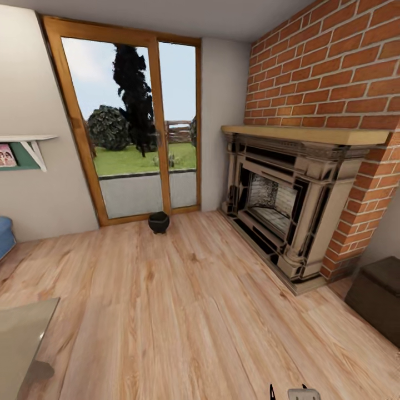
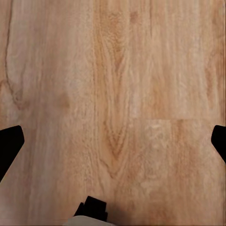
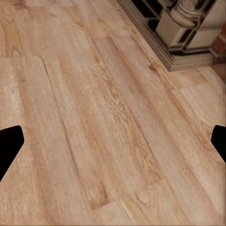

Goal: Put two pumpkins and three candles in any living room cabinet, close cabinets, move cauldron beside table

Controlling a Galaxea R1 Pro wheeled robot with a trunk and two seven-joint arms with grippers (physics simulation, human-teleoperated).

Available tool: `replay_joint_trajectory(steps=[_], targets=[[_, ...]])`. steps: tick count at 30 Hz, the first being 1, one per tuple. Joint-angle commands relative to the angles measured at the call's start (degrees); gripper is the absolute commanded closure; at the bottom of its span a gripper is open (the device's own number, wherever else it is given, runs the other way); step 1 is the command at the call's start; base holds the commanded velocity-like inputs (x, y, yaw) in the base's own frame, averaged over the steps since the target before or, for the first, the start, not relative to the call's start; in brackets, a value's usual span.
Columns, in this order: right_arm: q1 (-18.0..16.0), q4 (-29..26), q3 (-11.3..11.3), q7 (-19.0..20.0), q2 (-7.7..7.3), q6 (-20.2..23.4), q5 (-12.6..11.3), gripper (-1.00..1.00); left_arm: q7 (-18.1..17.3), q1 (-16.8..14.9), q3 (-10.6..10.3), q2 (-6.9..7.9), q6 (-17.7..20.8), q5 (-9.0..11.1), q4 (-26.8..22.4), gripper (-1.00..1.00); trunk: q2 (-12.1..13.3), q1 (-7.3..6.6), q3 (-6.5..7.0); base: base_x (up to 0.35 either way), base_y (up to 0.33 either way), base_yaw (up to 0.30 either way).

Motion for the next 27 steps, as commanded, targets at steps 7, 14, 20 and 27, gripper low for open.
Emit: replay_joint_trajectory(steps=[7,14,20,27], targets=[[-0.1,0.1,0.5,-0.2,0.02,-0.2,-0.2,-1.0,0.6,0.0,-0.5,0.07,-0.2,0.1,-0.2,-1.0,0.0,0.03,-0.24,0.331,0.0,-0.264],[-0.1,0.1,0.5,-0.2,-0.02,-0.2,-0.2,-1.0,0.6,0.0,-0.5,0.07,-0.2,0.1,-0.2,-1.0,0.0,0.03,-0.42,0.331,0.0,-0.264],[-0.1,0.1,0.5,-0.2,-0.04,-0.2,-0.2,-1.0,0.6,0.0,-0.5,0.07,-0.2,0.1,-0.2,-1.0,0.0,0.03,-0.56,0.331,0.0,-0.264],[-0.1,0.1,0.5,-0.2,-0.04,-0.2,-0.2,-1.0,0.6,0.0,-0.5,0.07,-0.2,0.1,-0.2,-1.0,0.0,0.03,-0.72,0.331,0.0,-0.264]])
